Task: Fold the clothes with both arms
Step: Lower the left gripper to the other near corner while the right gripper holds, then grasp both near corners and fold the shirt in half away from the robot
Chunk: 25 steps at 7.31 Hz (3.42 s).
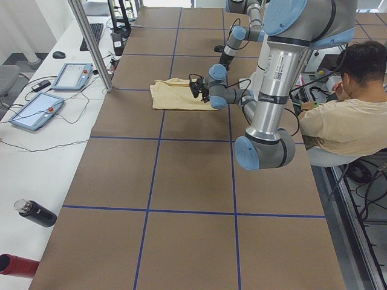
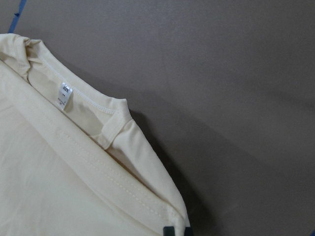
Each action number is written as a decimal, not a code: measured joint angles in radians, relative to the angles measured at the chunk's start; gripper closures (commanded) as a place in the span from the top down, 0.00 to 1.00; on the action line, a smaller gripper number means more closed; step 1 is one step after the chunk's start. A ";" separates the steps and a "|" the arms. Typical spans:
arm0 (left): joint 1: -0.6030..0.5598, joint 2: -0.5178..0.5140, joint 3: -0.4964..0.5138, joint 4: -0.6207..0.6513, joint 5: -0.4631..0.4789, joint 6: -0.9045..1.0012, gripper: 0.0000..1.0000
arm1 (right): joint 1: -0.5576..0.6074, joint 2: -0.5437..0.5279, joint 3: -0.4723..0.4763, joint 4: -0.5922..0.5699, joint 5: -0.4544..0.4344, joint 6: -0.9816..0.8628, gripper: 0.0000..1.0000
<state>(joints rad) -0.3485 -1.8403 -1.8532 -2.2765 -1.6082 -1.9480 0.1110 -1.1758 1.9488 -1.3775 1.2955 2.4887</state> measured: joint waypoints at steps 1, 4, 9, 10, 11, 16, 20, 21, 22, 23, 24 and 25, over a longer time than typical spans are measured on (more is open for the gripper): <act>0.015 0.006 -0.002 0.000 0.011 -0.011 0.75 | 0.000 0.000 0.000 0.000 0.000 0.000 0.00; 0.049 0.032 -0.013 0.002 0.019 -0.077 0.72 | -0.001 -0.001 0.001 0.000 0.001 0.000 0.00; 0.094 0.031 -0.022 0.120 0.018 -0.127 0.64 | -0.002 -0.001 0.001 0.000 0.000 0.001 0.00; 0.102 0.031 -0.023 0.125 0.017 -0.128 0.59 | -0.001 -0.001 0.001 0.000 -0.001 0.001 0.00; 0.108 0.031 -0.023 0.127 0.016 -0.130 0.43 | -0.001 -0.001 0.001 0.000 -0.001 0.001 0.00; 0.119 0.031 -0.025 0.127 0.016 -0.178 0.00 | -0.001 -0.001 0.001 0.000 -0.001 0.001 0.00; 0.156 0.041 -0.194 0.204 -0.041 -0.177 0.00 | -0.042 -0.030 0.128 -0.092 -0.008 0.017 0.00; 0.159 0.041 -0.260 0.240 -0.070 -0.176 0.00 | -0.061 -0.042 0.205 -0.158 -0.013 0.030 0.00; 0.135 0.037 -0.313 0.284 -0.115 -0.160 0.00 | -0.053 -0.042 0.266 -0.217 -0.009 0.033 0.00; 0.062 0.023 -0.336 0.326 -0.165 -0.095 0.00 | -0.003 -0.019 0.270 -0.251 0.016 0.014 0.00; -0.033 0.005 -0.323 0.348 -0.214 0.001 0.00 | 0.095 0.022 0.229 -0.262 0.081 -0.041 0.00; -0.118 -0.019 -0.271 0.353 -0.251 0.084 0.00 | 0.203 0.065 0.174 -0.264 0.168 -0.118 0.00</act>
<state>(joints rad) -0.4664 -1.8597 -2.1240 -1.9231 -1.8593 -1.8640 0.3137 -1.1107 2.1231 -1.6415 1.4635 2.3705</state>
